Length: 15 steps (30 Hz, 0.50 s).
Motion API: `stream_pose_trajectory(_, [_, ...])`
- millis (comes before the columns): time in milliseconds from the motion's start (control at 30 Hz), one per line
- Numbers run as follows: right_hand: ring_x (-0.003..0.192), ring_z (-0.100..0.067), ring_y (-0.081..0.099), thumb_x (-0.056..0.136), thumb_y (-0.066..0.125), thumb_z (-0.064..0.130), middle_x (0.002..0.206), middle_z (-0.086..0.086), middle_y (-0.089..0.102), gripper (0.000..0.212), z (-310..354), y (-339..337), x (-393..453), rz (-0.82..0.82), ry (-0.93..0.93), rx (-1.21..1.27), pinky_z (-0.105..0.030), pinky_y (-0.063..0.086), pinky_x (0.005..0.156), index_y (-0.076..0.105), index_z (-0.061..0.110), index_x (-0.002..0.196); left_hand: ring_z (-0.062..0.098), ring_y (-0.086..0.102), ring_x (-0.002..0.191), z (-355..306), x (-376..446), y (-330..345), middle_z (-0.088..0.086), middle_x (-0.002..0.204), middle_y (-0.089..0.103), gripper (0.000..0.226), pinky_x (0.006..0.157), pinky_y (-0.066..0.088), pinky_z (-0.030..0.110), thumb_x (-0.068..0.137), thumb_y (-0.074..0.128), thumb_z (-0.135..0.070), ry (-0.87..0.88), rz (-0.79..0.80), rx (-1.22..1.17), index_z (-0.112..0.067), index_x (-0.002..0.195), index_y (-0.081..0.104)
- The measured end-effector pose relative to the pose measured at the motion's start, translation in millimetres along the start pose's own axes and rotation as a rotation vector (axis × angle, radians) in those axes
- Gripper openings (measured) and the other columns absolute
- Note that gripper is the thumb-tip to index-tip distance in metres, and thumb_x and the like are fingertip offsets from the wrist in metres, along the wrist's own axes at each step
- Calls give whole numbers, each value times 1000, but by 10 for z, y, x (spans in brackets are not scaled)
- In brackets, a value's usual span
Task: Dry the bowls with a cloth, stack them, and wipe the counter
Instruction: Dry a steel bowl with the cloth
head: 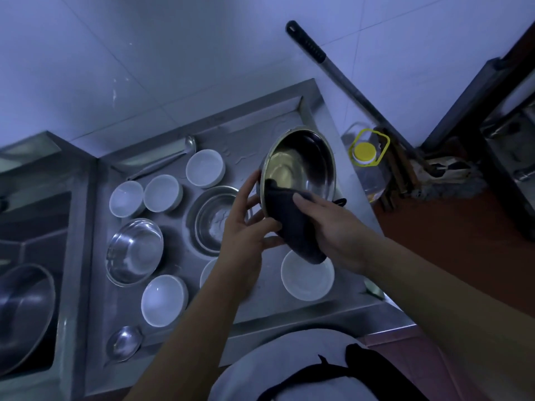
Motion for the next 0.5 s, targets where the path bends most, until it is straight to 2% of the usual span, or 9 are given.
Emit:
stream_pose_trajectory(100, [119, -32, 60, 103, 45, 31, 137, -22, 60, 47, 97, 73, -2, 20, 27, 258, -48, 48, 105, 50, 7, 142, 34, 65, 116, 17, 41, 53, 7, 130, 60, 86, 82, 61, 53, 83, 54, 23, -23, 83, -15, -48, 132, 60])
stream_pose_trajectory(167, [119, -31, 62, 102, 44, 40, 138, -19, 61, 51, 191, 89, 30, -5, 46, 344, -47, 52, 100, 49, 9, 143, 33, 67, 109, 52, 51, 114, 10, 132, 58, 84, 81, 59, 58, 83, 55, 21, -43, 126, -48, -41, 138, 57])
stream_pose_trajectory(233, [122, -29, 62, 103, 44, 43, 137, -16, 61, 49, 350, 73, 67, -94, -17, 370, -46, 52, 100, 50, 13, 143, 31, 68, 105, 68, 37, 201, 19, 138, 52, 81, 81, 57, 60, 81, 57, 17, -35, 152, -101, -34, 144, 51])
stream_pose_trajectory(300, [127, -27, 59, 104, 47, 37, 136, -13, 62, 35, 553, 66, 94, -187, -185, 287, -47, 46, 109, 56, 24, 135, 32, 68, 107, 67, 26, 259, 24, 139, 50, 80, 82, 56, 61, 78, 59, 13, -19, 149, -160, -32, 142, 51])
stream_pose_trajectory(367, [124, -25, 61, 100, 54, 34, 130, -8, 66, 25, 686, 107, 76, -244, -303, 121, -50, 44, 110, 63, 34, 123, 34, 68, 105, 60, 21, 252, 27, 137, 51, 78, 83, 56, 63, 75, 59, 11, -6, 133, -198, -31, 140, 51])
stream_pose_trajectory(433, [113, -22, 67, 101, 55, 26, 119, -5, 71, 20, 674, 204, 61, -188, -296, -76, -49, 50, 105, 64, 31, 119, 38, 67, 108, 50, 13, 175, 28, 135, 52, 76, 83, 55, 68, 75, 58, 10, 1, 122, -222, -29, 140, 51])
stream_pose_trajectory(500, [103, -14, 68, 104, 52, 17, 111, -2, 72, 21, 624, 331, 18, -65, -252, -330, -37, 53, 98, 64, 25, 119, 39, 65, 114, 39, 6, 50, 25, 132, 56, 77, 83, 53, 72, 75, 55, 10, -7, 118, -238, -27, 142, 50])
Point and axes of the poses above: each hand's wrist, its own x-axis towards the middle knuckle, its own y-axis out of the palm, z = x × y, the point moved 10 cm from there along x, towards the middle knuckle
